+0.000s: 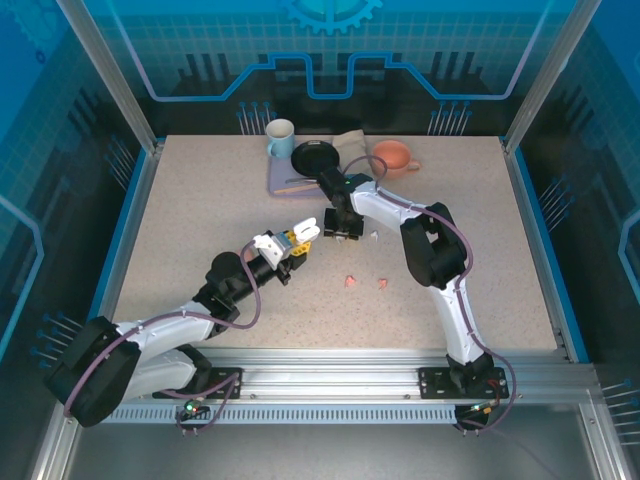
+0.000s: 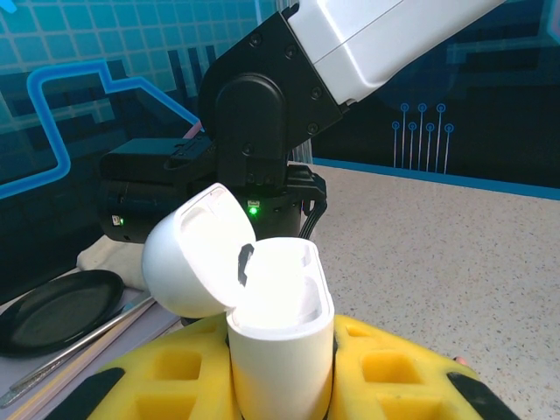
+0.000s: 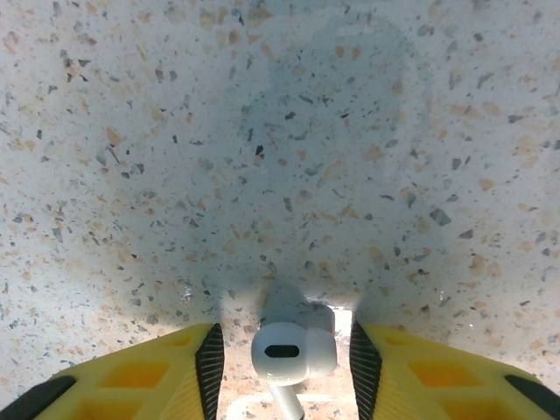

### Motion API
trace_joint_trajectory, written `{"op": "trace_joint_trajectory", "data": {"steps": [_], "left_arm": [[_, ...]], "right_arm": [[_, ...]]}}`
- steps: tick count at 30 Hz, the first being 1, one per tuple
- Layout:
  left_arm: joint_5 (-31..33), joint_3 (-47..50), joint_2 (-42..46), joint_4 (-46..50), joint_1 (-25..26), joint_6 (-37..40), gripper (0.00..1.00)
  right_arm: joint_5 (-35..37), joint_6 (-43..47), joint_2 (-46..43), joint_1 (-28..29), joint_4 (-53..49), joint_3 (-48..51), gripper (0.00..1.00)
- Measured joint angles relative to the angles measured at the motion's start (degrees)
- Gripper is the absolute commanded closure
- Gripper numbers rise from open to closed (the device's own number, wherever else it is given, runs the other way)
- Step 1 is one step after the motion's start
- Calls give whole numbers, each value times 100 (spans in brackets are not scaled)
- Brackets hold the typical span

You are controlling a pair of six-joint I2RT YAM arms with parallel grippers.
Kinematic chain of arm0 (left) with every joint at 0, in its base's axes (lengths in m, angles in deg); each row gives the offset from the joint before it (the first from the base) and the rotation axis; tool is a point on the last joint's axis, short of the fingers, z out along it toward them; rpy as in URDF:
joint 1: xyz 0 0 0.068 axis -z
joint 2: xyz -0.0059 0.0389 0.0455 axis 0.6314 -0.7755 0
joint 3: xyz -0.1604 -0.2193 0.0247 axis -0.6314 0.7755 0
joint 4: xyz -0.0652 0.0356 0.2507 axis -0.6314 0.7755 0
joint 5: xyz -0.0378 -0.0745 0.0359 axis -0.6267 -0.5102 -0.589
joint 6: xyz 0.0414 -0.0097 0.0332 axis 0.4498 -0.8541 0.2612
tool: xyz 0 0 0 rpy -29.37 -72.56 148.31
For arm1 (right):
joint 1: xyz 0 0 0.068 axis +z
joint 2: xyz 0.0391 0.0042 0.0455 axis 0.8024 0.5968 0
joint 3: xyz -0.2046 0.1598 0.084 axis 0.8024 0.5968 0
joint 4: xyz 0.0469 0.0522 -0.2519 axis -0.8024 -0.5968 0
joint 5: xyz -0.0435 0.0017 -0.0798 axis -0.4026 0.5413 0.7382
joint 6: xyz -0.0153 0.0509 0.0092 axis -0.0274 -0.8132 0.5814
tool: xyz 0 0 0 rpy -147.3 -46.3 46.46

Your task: Insert wireless bluetooth earbuds into charging case

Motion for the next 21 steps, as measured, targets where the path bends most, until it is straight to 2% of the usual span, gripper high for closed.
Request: {"op": "trace_joint_trajectory", "data": {"steps": [14,21], "left_arm": [[0,-26,0,50,0,-2,100],[-2,-28,0,68,0,-4,100]], "right_arm": [[0,17,0,0,4,0,70],[0,17,0,-2,9,0,73]]}}
